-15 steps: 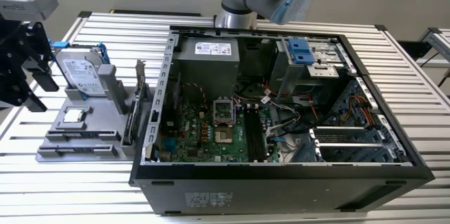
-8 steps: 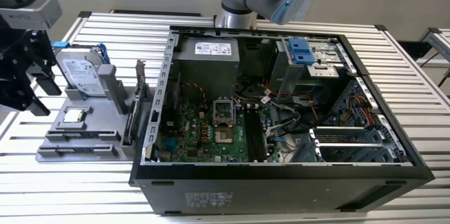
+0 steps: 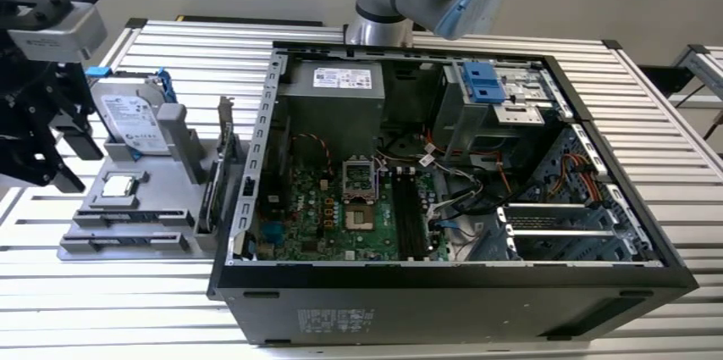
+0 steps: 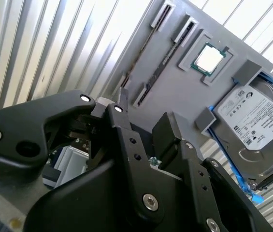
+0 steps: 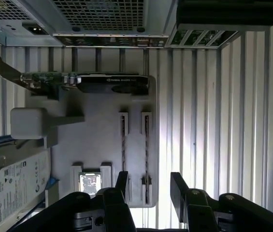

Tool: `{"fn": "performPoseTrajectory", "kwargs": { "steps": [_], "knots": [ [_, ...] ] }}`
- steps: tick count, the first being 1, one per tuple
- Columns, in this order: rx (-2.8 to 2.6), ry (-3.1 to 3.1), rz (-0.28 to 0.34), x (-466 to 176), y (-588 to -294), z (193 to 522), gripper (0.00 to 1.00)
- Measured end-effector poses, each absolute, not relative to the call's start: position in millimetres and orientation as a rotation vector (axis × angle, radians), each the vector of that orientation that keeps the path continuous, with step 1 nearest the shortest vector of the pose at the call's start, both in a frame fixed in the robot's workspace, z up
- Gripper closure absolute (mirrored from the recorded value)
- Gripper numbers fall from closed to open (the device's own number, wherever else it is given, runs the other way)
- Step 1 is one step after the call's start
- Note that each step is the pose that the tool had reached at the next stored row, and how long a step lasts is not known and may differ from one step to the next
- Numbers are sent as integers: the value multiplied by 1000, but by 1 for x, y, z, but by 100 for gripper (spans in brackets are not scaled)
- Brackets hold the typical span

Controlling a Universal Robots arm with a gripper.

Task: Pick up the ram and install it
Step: 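Pick up the ram and move it above insertion slot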

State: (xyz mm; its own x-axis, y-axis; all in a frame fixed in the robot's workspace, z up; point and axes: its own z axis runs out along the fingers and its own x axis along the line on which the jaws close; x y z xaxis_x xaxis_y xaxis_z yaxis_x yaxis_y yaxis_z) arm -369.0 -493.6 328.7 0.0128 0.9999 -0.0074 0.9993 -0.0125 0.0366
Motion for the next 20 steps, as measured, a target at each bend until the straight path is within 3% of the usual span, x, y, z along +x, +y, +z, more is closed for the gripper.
{"fn": "performPoseTrajectory", "kwargs": {
  "steps": [20],
  "knots": [
    [2189,2221,20,-369,-494,308,0]
  ]
}}
